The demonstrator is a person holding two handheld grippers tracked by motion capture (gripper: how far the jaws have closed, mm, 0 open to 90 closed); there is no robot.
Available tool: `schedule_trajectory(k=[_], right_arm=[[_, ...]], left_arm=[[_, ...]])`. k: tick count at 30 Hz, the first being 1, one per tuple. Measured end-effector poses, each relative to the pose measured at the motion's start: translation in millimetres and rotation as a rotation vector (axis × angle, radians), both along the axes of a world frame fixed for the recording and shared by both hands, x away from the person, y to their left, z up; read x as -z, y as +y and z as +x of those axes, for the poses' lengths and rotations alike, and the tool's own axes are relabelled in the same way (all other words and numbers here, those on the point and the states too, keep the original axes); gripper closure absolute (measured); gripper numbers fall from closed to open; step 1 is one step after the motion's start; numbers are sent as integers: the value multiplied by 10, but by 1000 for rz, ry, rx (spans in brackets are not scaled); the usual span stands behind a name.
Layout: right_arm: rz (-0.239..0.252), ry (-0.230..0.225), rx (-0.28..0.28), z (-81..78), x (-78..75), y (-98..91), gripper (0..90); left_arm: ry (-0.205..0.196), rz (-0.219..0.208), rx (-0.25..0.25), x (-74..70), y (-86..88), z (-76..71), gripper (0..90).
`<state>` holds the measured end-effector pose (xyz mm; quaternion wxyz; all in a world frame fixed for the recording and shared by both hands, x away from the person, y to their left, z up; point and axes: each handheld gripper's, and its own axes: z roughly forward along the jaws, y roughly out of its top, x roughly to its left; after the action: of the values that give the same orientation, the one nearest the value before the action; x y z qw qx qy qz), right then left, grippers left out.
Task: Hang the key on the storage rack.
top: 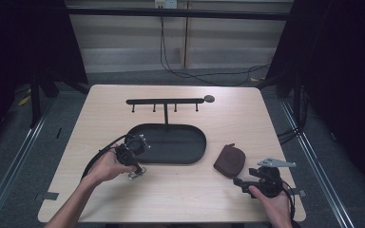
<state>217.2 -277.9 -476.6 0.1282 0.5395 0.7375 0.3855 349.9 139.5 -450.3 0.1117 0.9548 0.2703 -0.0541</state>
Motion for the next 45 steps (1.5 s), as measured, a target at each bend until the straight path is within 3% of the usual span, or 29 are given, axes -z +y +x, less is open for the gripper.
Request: schedule_trajectory(k=[5, 8, 11, 28, 33, 38, 40, 45], right_arm=[[-1, 0, -2, 3, 3, 1, 192], [-9, 5, 4, 6, 7, 0, 192], [-6, 12, 4, 12, 13, -2, 191], [-4, 7, -1, 6, 7, 2, 190], [-6, 8, -2, 7, 8, 3, 189], [-5, 10, 1, 9, 9, 2, 189], [-4, 8, 0, 8, 9, 1, 188], [-2, 7, 1, 9, 10, -3, 188]], left_arm=[[3, 19, 12, 55, -65, -18, 858], [-2, 23, 15, 45, -93, -19, 889], [-8, 32, -11, 9, -88, -11, 890], [-9, 51, 15, -325, 22, -61, 890], [-49, 47, 0, -416, 69, -67, 889], [-47, 52, 5, -484, 102, -66, 890], [-43, 78, -3, -520, 106, -57, 889], [-47, 65, -1, -606, 124, -43, 889]])
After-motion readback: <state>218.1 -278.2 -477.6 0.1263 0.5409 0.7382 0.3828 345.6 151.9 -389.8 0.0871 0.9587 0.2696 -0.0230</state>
